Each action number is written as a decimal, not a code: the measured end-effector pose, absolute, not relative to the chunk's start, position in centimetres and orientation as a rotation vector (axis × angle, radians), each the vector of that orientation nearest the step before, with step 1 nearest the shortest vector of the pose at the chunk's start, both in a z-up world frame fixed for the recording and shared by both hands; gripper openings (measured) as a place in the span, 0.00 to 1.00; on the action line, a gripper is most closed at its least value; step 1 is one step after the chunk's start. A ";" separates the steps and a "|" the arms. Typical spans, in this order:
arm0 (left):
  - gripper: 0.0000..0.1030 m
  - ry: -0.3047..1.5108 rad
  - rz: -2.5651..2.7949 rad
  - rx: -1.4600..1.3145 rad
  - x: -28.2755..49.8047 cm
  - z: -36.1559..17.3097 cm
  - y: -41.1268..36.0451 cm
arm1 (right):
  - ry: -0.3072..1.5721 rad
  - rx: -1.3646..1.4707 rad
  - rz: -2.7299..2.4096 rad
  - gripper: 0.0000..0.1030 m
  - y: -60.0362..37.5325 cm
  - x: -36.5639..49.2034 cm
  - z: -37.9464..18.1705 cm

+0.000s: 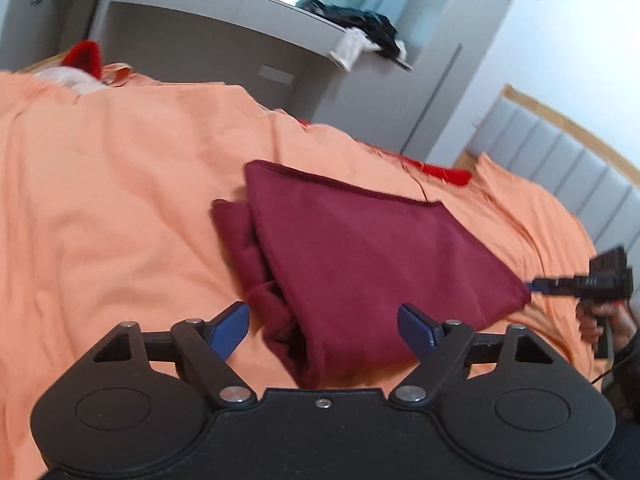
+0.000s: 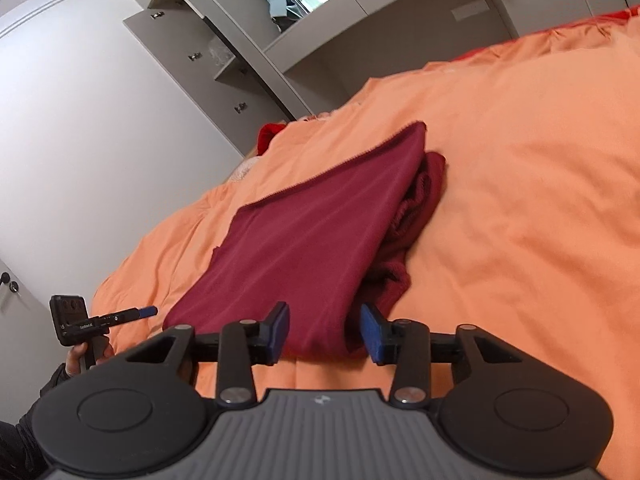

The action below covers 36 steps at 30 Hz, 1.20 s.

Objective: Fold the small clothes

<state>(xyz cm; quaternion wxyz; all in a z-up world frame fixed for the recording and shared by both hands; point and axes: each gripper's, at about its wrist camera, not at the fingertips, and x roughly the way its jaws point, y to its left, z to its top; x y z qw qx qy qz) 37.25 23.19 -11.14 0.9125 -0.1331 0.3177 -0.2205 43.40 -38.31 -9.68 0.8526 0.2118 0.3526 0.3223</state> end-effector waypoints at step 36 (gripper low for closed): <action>0.06 0.724 -0.592 -0.377 37.4 -14.3 22.7 | 0.771 0.442 0.697 0.36 -38.0 44.0 -10.0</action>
